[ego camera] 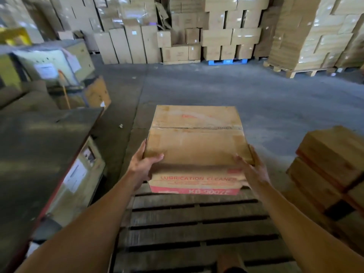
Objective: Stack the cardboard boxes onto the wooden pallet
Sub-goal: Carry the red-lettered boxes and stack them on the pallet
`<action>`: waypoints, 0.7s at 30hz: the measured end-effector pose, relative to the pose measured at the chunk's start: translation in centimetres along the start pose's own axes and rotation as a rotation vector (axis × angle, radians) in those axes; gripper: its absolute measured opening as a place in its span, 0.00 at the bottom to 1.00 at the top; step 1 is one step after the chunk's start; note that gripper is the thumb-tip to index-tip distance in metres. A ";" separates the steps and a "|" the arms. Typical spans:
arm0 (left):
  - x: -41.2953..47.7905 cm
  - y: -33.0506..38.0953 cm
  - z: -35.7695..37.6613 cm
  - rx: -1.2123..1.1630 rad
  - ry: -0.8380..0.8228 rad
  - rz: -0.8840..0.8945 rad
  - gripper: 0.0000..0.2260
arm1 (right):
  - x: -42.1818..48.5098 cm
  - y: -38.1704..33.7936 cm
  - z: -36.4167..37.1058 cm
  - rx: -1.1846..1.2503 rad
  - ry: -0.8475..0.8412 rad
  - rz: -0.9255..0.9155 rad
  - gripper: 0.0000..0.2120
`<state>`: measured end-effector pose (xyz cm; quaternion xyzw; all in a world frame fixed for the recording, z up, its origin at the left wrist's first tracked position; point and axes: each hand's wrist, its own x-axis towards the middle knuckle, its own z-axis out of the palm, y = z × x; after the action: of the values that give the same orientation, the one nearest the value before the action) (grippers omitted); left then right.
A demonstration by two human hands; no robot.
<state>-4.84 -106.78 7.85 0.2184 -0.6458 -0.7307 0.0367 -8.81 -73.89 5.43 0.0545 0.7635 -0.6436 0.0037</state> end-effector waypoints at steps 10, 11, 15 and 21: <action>13.5 -5.7 -1.7 0.049 0.081 -0.214 0.26 | 15.1 6.6 9.2 0.084 -0.172 0.311 0.21; 14.5 -6.3 -2.1 0.051 0.077 -0.240 0.25 | 16.2 7.1 10.0 0.077 -0.187 0.340 0.22; 18.6 -8.8 -4.0 0.055 0.158 -0.331 0.22 | 19.7 9.3 13.8 0.065 -0.266 0.425 0.22; 26.4 -12.5 -8.6 0.034 0.104 -0.435 0.26 | 24.0 14.1 21.0 -0.032 -0.254 0.503 0.22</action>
<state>-22.59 -121.59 -11.92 0.3906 -0.5929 -0.6982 -0.0922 -32.81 -90.36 -13.82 0.1609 0.7293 -0.6122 0.2599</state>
